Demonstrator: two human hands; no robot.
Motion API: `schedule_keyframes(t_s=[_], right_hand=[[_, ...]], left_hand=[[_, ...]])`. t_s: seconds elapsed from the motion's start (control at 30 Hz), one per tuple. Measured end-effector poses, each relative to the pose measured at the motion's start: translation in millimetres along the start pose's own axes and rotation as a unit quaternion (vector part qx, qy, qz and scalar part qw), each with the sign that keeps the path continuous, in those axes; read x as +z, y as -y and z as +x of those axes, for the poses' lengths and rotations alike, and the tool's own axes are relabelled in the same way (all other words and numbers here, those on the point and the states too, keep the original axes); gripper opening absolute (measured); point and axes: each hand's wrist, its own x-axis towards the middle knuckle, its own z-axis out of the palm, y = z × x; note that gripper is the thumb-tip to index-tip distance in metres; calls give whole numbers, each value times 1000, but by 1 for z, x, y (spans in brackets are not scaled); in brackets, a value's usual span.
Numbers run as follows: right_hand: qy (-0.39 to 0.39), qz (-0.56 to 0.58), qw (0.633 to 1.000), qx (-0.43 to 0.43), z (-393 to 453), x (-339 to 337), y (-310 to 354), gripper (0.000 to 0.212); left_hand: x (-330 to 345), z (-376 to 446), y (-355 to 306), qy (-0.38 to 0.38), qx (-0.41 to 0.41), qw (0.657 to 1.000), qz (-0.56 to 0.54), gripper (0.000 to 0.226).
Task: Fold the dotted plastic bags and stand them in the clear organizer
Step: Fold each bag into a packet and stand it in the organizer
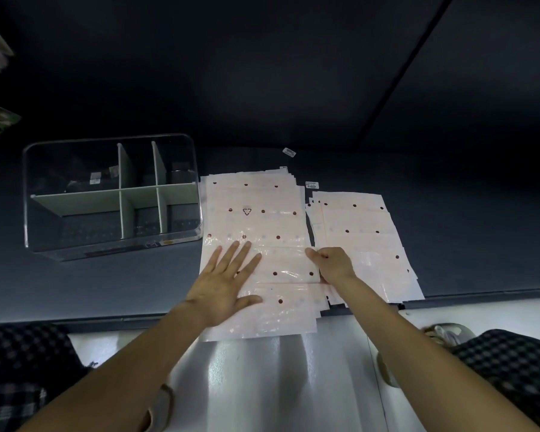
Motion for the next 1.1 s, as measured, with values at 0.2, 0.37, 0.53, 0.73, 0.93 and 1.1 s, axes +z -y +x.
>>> schedule_keyframes(t_s=[0.2,0.37,0.53,0.73,0.93,1.1], right_hand=[[-300,-104,925,-207,-43,23,10,18],[-47,-226,886,-402,-66,81,29,48],[29,-336,889,-309,-43,82,-2,65],[19,-382,887,-259,-34,51,-25,77],[43,-433,860,-268,-34,28,-27,79],[62,-520,801,-290,-31,15,-18,69]], left_hand=[[3,-1,-1,-24,-4,1000,-11,82],[2,-1,-1,-11,3,1000,2,77],[3,-1,-1,-21,-9,1000,11,88],[4,-13,15,-8,-23,999,-21,95],[-4,-25,27,47,-50,997,-22,101],[-16,-8,-8,-13,-72,997,-4,83]])
